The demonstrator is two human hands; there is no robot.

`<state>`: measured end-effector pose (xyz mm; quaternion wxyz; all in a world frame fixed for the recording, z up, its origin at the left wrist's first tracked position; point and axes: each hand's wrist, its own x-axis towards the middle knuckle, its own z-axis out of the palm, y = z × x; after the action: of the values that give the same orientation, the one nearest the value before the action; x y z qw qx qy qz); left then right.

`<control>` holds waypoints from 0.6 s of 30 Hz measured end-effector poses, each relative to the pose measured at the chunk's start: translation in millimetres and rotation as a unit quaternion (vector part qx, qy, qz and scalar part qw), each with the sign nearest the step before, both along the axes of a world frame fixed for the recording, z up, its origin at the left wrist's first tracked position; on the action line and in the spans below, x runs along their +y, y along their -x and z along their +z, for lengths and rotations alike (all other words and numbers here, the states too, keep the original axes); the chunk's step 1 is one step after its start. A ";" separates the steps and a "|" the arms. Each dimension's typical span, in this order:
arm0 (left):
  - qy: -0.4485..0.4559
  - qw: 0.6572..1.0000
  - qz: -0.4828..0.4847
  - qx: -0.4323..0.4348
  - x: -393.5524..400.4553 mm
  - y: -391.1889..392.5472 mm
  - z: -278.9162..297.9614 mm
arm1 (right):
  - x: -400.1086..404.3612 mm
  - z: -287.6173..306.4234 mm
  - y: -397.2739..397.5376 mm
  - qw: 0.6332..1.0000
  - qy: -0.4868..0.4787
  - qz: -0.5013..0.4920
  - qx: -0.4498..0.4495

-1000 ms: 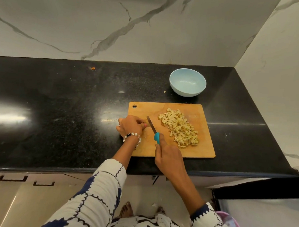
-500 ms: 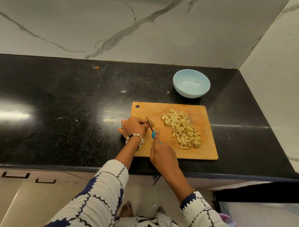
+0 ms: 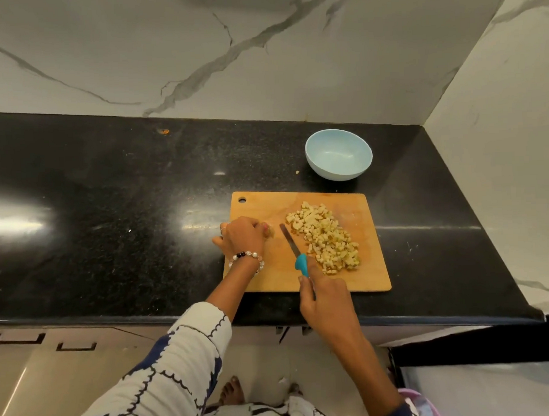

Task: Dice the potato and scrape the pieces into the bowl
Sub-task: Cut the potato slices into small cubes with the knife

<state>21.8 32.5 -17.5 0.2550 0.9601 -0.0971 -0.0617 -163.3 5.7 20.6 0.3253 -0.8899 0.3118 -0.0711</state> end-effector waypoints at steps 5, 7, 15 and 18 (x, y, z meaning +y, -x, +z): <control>-0.028 0.998 -0.044 -0.028 -15.8 11.0 -3.6 | -11.9 -2.1 1.9 0.999 -0.016 -0.045 -0.024; -0.017 0.998 -0.062 -0.024 -20.0 12.2 -2.7 | -14.4 -4.2 3.3 0.998 -0.031 -0.044 -0.025; -0.008 0.965 -0.260 0.007 -5.5 -16.5 6.8 | -11.5 -16.9 -8.0 0.998 -0.039 -0.028 -0.034; -0.016 0.960 -0.279 0.008 1.3 -21.6 10.4 | -6.6 -24.8 -15.4 1.000 0.013 -0.005 -0.023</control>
<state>43.3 33.8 -7.2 0.2131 0.8981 -0.3584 -0.1398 -147.9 -0.9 -4.2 0.3205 -0.8906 0.3078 -0.0968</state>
